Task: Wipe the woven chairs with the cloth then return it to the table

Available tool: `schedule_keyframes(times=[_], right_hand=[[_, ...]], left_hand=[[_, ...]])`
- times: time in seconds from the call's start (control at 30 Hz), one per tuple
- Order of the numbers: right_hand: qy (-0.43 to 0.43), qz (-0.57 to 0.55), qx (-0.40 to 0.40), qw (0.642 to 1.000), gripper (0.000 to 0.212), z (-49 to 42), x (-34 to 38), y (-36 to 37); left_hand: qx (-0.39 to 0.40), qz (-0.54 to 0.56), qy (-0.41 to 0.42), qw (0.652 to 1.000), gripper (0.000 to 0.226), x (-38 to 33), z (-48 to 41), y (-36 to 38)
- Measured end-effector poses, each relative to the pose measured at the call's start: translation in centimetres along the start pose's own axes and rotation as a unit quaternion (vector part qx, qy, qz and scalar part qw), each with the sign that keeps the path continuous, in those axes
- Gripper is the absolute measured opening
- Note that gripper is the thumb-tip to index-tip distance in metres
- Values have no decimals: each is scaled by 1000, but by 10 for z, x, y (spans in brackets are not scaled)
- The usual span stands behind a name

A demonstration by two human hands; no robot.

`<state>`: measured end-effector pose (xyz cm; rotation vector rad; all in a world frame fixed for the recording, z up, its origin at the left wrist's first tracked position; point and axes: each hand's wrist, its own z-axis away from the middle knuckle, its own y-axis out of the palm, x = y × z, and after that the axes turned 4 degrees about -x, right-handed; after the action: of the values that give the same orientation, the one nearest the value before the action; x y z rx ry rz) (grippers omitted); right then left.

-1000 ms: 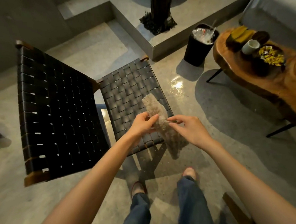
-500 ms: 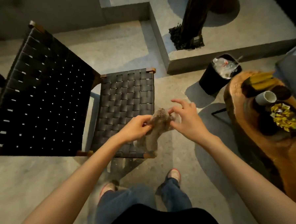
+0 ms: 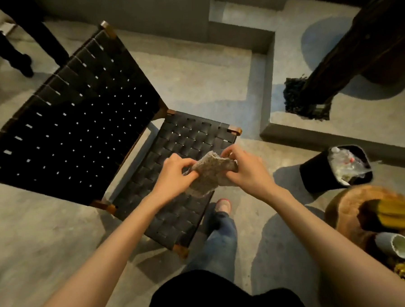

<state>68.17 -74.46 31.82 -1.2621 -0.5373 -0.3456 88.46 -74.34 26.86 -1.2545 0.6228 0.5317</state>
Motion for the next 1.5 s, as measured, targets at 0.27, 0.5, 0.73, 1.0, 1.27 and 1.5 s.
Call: schedule_keyframes(times=[0.27,0.5,0.73,1.0,1.27,1.5], right_hand=[[-79,18,56,995,10,-129,-40,-68],[-135,41,141,980,17,-228,-60,-89],[-232,5,249,940,8,-324,-82,-109],[-363,22,314,877,7,-416,-97,-152],[-457,25,343,820,13,-478,-55,-141],[-520,66,387,759,17,-529,-7,-101]], left_hand=[[-27,143,-82,986,18,-43,-111,10],[-88,153,-173,969,24,-54,-175,9],[-213,131,-298,921,16,-76,-234,36],[-365,181,-383,829,23,-136,-294,59],[-495,277,-432,701,9,-145,-324,52],[-577,349,-436,596,20,-103,-363,33]])
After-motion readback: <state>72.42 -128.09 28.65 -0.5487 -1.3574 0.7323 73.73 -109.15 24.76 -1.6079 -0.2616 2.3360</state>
